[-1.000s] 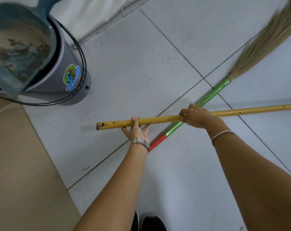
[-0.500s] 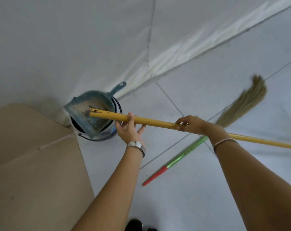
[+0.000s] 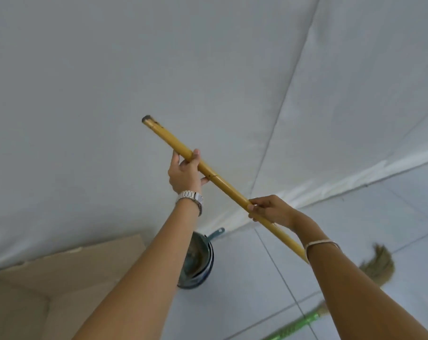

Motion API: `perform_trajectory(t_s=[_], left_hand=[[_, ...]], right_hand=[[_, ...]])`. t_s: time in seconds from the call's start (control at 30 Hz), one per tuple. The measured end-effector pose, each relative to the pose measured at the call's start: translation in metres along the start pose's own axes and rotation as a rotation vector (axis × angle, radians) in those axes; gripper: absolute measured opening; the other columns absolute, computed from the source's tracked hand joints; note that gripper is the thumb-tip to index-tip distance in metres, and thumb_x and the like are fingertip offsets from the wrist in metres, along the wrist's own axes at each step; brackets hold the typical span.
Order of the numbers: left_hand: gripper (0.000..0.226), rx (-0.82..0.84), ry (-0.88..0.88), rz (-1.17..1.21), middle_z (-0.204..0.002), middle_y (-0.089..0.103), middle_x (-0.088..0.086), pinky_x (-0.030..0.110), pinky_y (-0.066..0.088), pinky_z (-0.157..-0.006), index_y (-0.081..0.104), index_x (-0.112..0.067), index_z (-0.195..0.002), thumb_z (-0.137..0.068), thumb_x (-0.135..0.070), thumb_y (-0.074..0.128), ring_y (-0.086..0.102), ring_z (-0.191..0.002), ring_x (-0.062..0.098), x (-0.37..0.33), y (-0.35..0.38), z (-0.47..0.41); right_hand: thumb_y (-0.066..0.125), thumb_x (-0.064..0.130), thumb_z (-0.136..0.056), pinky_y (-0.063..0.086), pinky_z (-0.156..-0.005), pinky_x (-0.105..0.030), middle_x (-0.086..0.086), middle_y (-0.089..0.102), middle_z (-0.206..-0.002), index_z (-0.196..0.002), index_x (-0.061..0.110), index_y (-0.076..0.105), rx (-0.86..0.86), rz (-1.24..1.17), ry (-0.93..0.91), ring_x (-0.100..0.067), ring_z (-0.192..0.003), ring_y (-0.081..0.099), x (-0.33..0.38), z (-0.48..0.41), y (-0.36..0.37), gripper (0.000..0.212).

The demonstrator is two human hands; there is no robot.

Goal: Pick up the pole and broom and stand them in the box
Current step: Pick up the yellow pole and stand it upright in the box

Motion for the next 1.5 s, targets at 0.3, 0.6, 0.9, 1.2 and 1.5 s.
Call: perform_trajectory(t_s=[0.3,0.6,0.9,1.2,1.5], left_hand=[[0.058,0.191,0.318,-0.047,-0.093,0.071,0.002,0.052,0.060,-0.067,0.047,-0.022,-0.136,-0.083,-0.019,0.069,0.066,-0.089,0.023,-0.248,0.026,0.046],[0.047,0.483,0.475,-0.047,-0.102,0.068,0.004,0.043,0.060,-0.064,0.049,-0.015,-0.131,-0.086,-0.017,0.064,0.066,-0.088,0.020,-0.384,0.014,0.109],[0.047,0.427,0.564,-0.054,-0.098,0.069,0.005,0.027,0.061,-0.062,0.054,-0.009,-0.124,-0.082,-0.024,0.069,0.067,-0.083,0.014,-0.426,-0.019,0.120],[0.036,0.597,0.570,-0.120,-0.091,0.070,0.002,0.037,0.060,-0.054,0.055,-0.012,-0.121,-0.090,-0.030,0.058,0.071,-0.077,0.019,-0.464,-0.058,0.142],[0.036,0.598,0.759,-0.170,-0.091,0.070,0.001,0.029,0.054,-0.046,0.058,-0.013,-0.122,-0.092,-0.034,0.054,0.071,-0.069,0.016,-0.572,-0.116,0.164]], right_hand=[[0.058,0.030,-0.090,0.051,-0.090,-0.044,-0.016,0.070,-0.104,-0.114,0.014,0.065,-0.138,-0.147,-0.215,-0.025,-0.096,0.067,0.194,0.085,-0.058,0.030],[0.065,0.029,-0.085,0.057,-0.064,-0.025,-0.010,0.067,-0.089,-0.095,0.026,0.069,-0.188,-0.234,-0.418,-0.018,-0.087,0.069,0.296,0.163,-0.065,0.012],[0.070,0.023,-0.081,0.054,-0.051,-0.019,-0.010,0.057,-0.084,-0.092,0.020,0.071,-0.255,-0.361,-0.564,-0.018,-0.080,0.062,0.364,0.182,-0.042,0.012],[0.071,0.019,-0.078,0.054,-0.061,-0.030,-0.013,0.055,-0.082,-0.086,0.020,0.073,-0.292,-0.516,-0.686,-0.014,-0.069,0.058,0.424,0.208,-0.011,0.008],[0.071,0.024,-0.078,0.053,-0.046,-0.017,-0.006,0.056,-0.073,-0.089,0.016,0.072,-0.377,-0.576,-0.834,0.002,-0.048,0.056,0.532,0.246,0.035,0.014]])
Point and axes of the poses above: each hand's wrist, its own z-axis away from the middle knuckle, its own y-axis out of the palm, x = y × z, the point moved 5 cm from there along -z, towards the middle knuckle
